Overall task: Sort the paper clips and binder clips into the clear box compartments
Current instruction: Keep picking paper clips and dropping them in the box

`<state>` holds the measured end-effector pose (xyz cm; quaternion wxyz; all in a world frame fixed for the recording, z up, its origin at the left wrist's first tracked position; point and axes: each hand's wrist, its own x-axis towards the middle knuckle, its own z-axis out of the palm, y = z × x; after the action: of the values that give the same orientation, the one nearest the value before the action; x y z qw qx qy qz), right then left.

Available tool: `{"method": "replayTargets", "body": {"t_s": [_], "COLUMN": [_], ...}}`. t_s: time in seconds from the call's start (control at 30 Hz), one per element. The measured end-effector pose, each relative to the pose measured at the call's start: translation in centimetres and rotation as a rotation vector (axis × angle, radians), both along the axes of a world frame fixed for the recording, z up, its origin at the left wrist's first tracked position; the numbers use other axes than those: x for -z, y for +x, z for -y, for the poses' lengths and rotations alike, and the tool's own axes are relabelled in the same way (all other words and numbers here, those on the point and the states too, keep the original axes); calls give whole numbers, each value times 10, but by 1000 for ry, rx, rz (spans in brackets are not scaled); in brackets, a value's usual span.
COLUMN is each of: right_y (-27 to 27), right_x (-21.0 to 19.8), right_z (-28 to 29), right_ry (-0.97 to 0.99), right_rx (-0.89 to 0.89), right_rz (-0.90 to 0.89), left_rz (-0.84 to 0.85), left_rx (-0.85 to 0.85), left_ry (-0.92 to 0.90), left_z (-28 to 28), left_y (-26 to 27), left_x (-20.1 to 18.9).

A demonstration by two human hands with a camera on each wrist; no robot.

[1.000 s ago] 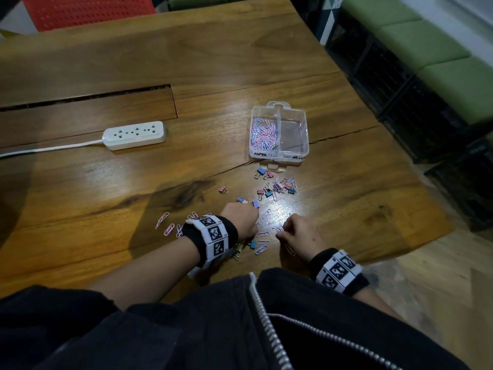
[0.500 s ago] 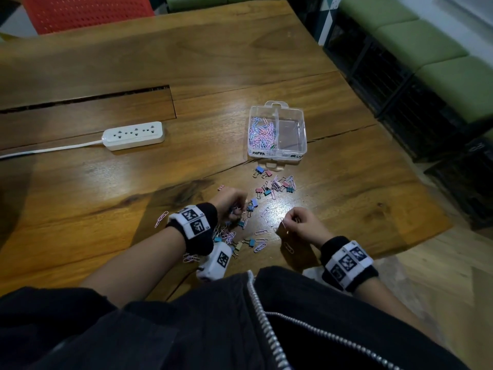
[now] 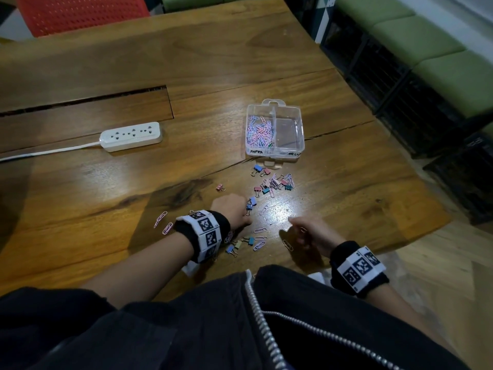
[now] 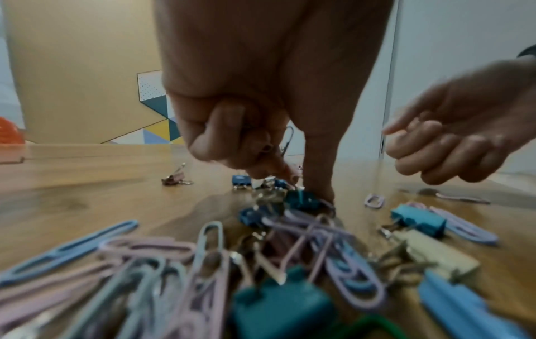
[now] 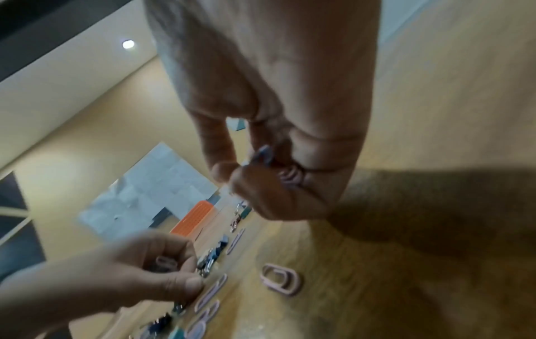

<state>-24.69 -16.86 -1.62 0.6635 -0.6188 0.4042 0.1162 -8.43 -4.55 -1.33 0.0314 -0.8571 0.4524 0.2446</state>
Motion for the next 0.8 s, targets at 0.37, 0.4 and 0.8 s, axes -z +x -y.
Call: {"method": "replayTargets", "body": {"t_s": [0.37,0.4,0.8], "right_y": [-7,-6,10], "right_x": [11,12,2], "right_z": [-22,-21,16], "right_ry": [-690,-656,319], "right_rx": [-444,-456,296], "right_rz": [-168,-169,222], "left_rz": [-703,-852,-236], "left_rx": [-451,-578,118], "left_ry": [-277,-309,-14], "left_z": [3,2,3], "left_y": [2,2,-30], "left_x": [-14,-16,-10]}}
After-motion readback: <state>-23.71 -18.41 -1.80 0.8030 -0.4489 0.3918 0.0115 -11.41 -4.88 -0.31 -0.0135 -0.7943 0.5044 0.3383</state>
